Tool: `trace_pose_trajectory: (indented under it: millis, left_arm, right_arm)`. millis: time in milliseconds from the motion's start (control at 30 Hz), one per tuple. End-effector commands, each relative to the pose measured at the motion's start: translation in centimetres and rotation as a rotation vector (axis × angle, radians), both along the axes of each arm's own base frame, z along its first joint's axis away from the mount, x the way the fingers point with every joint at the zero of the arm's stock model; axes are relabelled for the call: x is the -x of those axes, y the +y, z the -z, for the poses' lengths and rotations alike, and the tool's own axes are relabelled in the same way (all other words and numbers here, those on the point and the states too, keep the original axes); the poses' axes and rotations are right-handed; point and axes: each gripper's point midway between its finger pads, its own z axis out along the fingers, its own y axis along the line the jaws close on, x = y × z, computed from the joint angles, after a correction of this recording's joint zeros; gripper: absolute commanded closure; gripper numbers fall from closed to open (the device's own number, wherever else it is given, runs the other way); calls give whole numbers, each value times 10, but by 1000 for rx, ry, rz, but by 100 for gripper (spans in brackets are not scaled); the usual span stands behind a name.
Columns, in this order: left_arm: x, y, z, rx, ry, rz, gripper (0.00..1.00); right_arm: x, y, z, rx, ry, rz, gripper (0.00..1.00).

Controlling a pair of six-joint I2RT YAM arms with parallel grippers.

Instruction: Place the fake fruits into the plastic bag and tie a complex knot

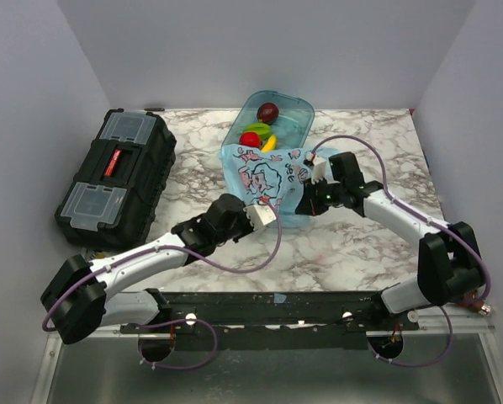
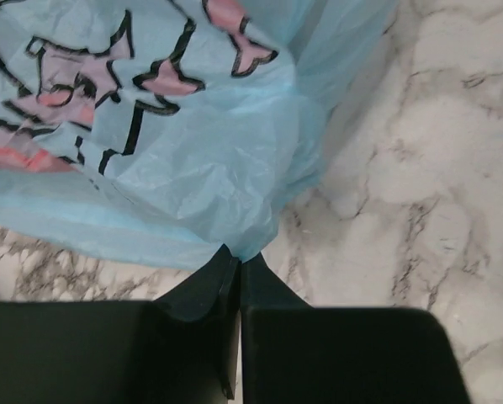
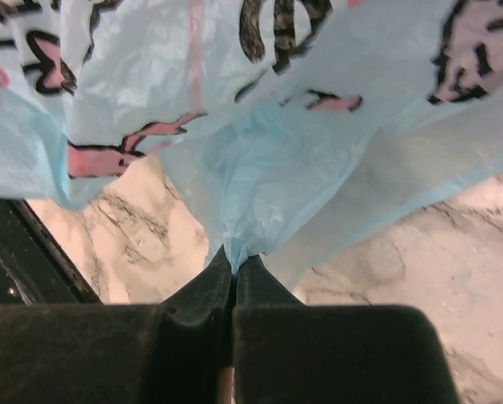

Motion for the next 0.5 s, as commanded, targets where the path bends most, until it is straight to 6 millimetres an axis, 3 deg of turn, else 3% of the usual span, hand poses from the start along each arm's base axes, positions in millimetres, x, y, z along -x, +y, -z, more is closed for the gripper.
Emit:
trace_pose_trajectory:
  millis: [0,133,233,333,400,467]
  left_arm:
    - [-12,30,-10,-5,63,-85,100]
    - [-9,75,5,-34,109,-121,100]
    - [-9,108,16,-89,80,-140,100]
    - [-5,128,28,-129,96,-124,100]
    - [-1,133,35,-144,122,-115,100]
    - [1,132,38,-139,149,-106,100]
  right_arm:
    - [5,-38,-20,64,5,42,99]
    - [-3,-98,-45,124,-58,151,99]
    - [-9,-155,-60,210,-143,228,99]
    - [-8,-204,-67,272,-185,271,99]
    - [-6,-220,-73,268,-188,287,99]
    - [-5,-220,-84,242,-197,270,99]
